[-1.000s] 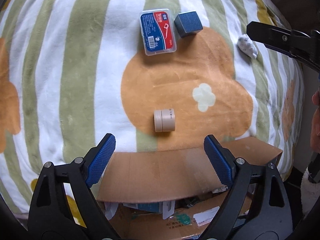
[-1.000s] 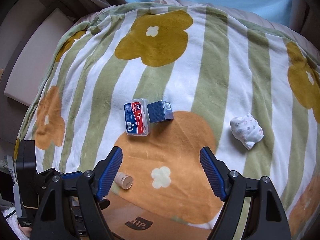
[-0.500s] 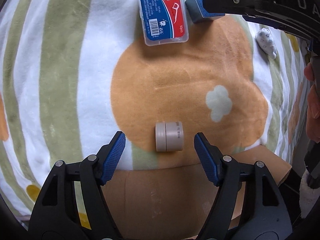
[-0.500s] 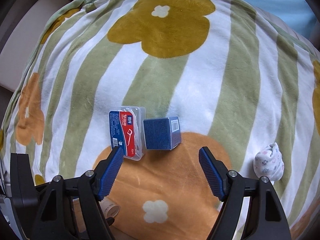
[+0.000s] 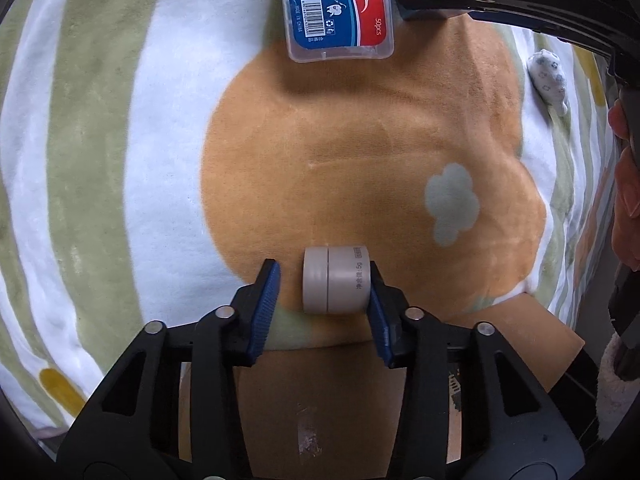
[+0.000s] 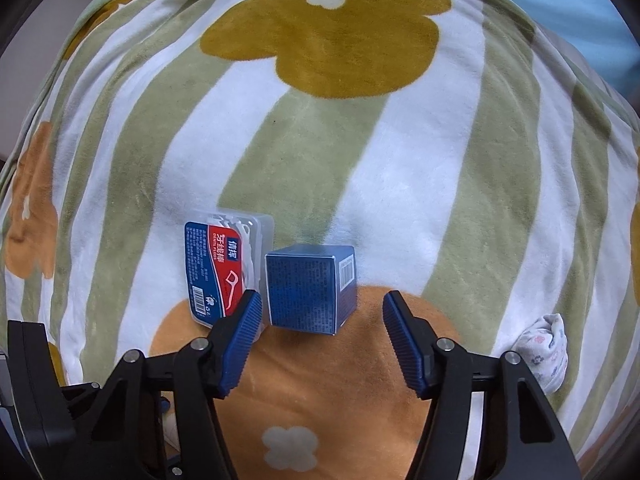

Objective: Organize objects
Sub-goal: 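Grasp the beige tape roll with the left tool while the right tool grasps the blue cube, then carry the tape roll and blue cube over the cardboard box with both tools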

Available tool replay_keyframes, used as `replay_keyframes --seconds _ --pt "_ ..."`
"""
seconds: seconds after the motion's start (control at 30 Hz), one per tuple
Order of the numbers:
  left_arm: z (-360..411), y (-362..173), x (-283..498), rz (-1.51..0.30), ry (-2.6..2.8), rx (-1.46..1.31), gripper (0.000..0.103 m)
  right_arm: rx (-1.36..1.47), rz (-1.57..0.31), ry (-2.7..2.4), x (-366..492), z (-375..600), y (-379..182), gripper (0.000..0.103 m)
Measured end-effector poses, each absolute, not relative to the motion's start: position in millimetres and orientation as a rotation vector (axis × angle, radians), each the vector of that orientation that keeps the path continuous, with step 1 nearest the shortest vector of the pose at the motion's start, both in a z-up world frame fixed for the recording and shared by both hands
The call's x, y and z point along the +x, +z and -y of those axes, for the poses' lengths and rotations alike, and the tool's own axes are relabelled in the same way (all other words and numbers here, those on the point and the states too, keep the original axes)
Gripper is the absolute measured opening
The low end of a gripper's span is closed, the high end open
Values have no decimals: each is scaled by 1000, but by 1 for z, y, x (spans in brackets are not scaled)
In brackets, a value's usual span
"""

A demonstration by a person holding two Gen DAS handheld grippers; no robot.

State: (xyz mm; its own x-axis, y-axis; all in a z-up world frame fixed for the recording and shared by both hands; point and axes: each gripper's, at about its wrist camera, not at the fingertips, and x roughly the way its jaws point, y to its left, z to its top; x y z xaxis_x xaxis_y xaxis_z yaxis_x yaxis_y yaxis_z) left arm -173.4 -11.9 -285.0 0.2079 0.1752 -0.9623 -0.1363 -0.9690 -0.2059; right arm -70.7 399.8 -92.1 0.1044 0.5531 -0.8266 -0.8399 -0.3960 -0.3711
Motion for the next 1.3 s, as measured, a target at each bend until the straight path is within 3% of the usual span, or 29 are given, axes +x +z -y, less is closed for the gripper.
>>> replay_keyframes --seconds 0.13,0.87,1.3 --pt "10 -286 -174 69 1823 -2227 25 -1248 -352 1563 -71 -403 -97 39" --pt "-8 -230 -165 96 1907 -2104 25 -1192 -320 1603 -58 -379 -54 33" --pt "32 -159 -153 95 2007 -1945 25 -1087 -279 1631 -75 -277 -7 33"
